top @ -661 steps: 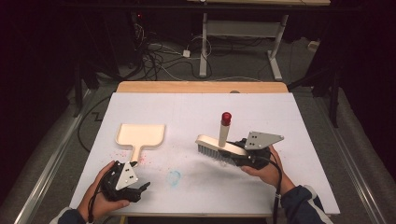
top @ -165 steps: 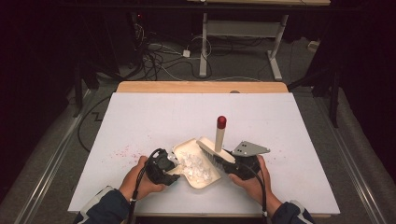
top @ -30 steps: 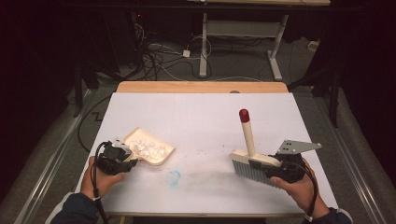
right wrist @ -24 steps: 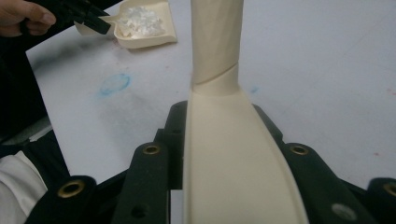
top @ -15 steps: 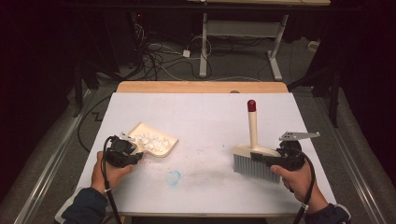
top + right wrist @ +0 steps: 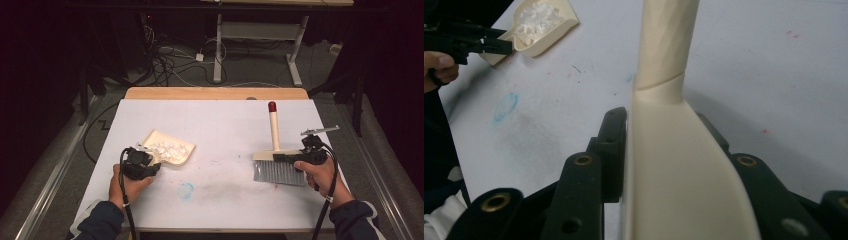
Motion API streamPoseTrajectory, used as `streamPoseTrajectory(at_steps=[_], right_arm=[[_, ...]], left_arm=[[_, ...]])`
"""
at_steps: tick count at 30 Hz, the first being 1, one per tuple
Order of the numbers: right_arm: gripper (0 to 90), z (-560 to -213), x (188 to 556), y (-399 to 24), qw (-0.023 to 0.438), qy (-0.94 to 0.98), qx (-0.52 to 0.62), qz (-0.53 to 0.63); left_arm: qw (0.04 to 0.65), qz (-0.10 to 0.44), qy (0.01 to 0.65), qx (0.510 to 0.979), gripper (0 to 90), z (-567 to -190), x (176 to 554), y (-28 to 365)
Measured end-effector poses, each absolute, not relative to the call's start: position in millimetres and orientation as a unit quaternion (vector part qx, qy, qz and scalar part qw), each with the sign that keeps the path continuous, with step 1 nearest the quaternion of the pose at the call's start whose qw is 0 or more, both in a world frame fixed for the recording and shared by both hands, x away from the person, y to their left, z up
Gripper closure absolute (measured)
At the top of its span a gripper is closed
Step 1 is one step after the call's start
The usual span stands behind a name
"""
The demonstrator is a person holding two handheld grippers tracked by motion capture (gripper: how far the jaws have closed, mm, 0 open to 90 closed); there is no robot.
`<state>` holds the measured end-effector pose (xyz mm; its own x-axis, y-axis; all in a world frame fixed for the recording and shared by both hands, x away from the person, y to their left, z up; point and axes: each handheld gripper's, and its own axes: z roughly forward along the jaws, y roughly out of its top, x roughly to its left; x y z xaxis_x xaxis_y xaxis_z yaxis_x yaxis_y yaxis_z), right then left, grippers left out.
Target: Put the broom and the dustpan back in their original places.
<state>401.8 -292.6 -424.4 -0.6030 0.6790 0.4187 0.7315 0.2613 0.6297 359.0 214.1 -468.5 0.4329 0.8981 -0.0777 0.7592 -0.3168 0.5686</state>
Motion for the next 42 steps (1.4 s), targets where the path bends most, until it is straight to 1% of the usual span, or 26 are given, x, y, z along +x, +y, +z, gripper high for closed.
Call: streamPoseTrajectory(at_steps=[5, 9, 12, 14, 16, 18, 19, 24, 27, 29, 30, 33, 36, 40, 42], right_arm=[[64.3, -424, 417, -292, 0.036, -0.803, -0.433, -0.408], [57.6, -421, 426, -291, 0.018, -0.809, -0.431, -0.399], [51.5, -414, 432, -293, -0.037, -0.814, -0.424, -0.394], [49.6, -407, 434, -294, -0.076, -0.819, -0.411, -0.394], [50.1, -400, 434, -294, -0.123, -0.818, -0.4, -0.394], [50.0, -396, 432, -292, -0.138, -0.816, -0.388, -0.405], [50.1, -396, 431, -290, -0.148, -0.814, -0.389, -0.406], [54.0, -405, 426, -279, -0.205, -0.815, -0.401, -0.364], [56.4, -417, 427, -279, -0.215, -0.808, -0.422, -0.352], [60.5, -428, 429, -280, -0.22, -0.801, -0.441, -0.338], [64.1, -433, 431, -281, -0.225, -0.799, -0.451, -0.327], [73.2, -442, 434, -282, -0.254, -0.801, -0.456, -0.293], [80.9, -447, 438, -285, -0.251, -0.797, -0.467, -0.287], [83.8, -449, 441, -285, -0.264, -0.793, -0.475, -0.276], [82.6, -452, 444, -287, -0.262, -0.791, -0.48, -0.275]], left_arm=[[0.282, 0.119, 0.507, 0.806, 54.0, -468, 351, 199], [0.285, 0.121, 0.489, 0.815, 48.5, -467, 343, 190], [0.304, 0.131, 0.46, 0.824, 45.9, -461, 338, 189], [0.317, 0.148, 0.441, 0.826, 41.3, -455, 334, 190], [0.338, 0.167, 0.413, 0.829, 37.4, -449, 329, 193], [0.348, 0.195, 0.394, 0.828, 35.4, -445, 323, 196], [0.354, 0.205, 0.388, 0.826, 30.1, -444, 320, 199], [0.353, 0.254, 0.359, 0.826, 25.1, -444, 308, 209], [0.335, 0.269, 0.351, 0.832, 24.5, -450, 303, 215], [0.321, 0.29, 0.34, 0.835, 24.5, -453, 300, 219], [0.316, 0.294, 0.339, 0.836, 24.5, -454, 299, 220], [0.314, 0.287, 0.349, 0.835, 24.5, -458, 297, 225], [0.315, 0.285, 0.354, 0.833, 24.5, -458, 298, 225], [0.316, 0.287, 0.348, 0.834, 24.5, -458, 297, 222], [0.317, 0.287, 0.348, 0.834, 24.5, -457, 297, 222]])
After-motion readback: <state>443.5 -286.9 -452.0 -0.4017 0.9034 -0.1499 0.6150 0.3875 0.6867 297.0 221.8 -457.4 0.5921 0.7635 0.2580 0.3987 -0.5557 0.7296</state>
